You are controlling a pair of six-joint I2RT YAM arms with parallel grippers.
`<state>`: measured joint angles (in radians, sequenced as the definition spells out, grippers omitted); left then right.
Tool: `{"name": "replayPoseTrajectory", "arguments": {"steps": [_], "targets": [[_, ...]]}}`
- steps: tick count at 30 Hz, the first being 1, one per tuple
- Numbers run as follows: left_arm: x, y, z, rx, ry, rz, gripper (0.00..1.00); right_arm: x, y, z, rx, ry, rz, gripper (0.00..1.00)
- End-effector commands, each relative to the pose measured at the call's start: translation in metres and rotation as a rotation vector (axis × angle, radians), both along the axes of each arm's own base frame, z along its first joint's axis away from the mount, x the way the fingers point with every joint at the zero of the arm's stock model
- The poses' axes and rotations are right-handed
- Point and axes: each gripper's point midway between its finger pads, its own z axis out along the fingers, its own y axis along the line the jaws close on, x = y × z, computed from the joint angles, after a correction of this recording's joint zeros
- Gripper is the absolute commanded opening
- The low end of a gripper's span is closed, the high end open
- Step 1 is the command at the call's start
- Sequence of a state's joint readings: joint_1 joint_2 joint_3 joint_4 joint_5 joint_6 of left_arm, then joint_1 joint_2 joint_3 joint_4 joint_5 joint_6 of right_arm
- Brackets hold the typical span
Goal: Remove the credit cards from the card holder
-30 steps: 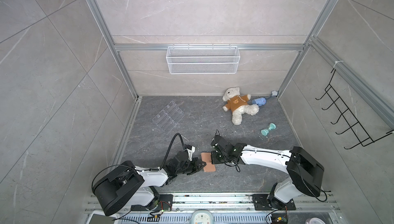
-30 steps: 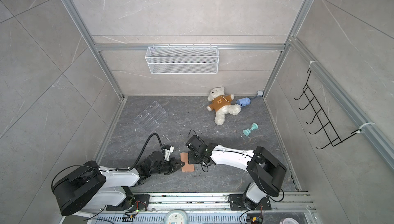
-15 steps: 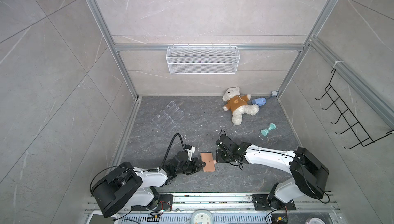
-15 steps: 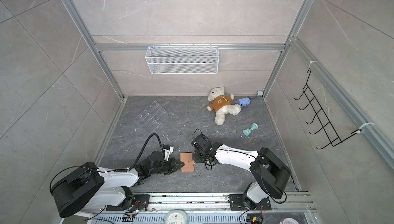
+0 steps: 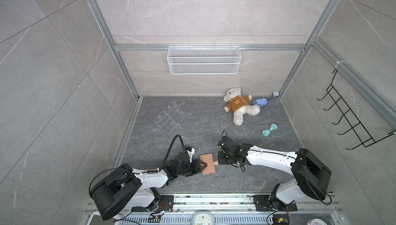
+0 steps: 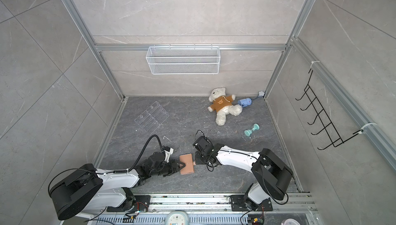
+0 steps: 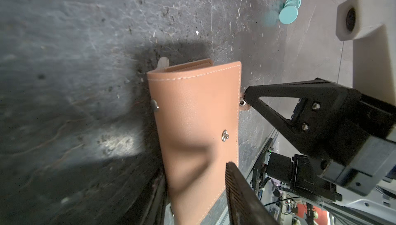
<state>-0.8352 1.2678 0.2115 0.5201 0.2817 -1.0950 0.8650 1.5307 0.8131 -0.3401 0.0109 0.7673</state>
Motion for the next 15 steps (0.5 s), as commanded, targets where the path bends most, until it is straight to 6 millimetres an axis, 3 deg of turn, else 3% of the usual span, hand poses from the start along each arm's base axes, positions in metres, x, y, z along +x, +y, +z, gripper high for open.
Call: {"name": "replayPoseTrajectory", "arguments": {"steps": [1, 10, 15], "targets": [[0.011, -0.003, 0.019, -0.005, -0.063, 0.016, 0.54, -0.001, -0.003, 0.006, 0.011, -0.009, -0.006, 0.00], [0.017, 0.008, 0.044, 0.044, -0.141, 0.042, 0.73, -0.001, -0.005, 0.014, 0.014, -0.025, -0.001, 0.00], [0.016, 0.009, 0.050, 0.042, -0.156, 0.034, 0.73, -0.001, -0.003, 0.015, 0.017, -0.023, 0.005, 0.00]]}}
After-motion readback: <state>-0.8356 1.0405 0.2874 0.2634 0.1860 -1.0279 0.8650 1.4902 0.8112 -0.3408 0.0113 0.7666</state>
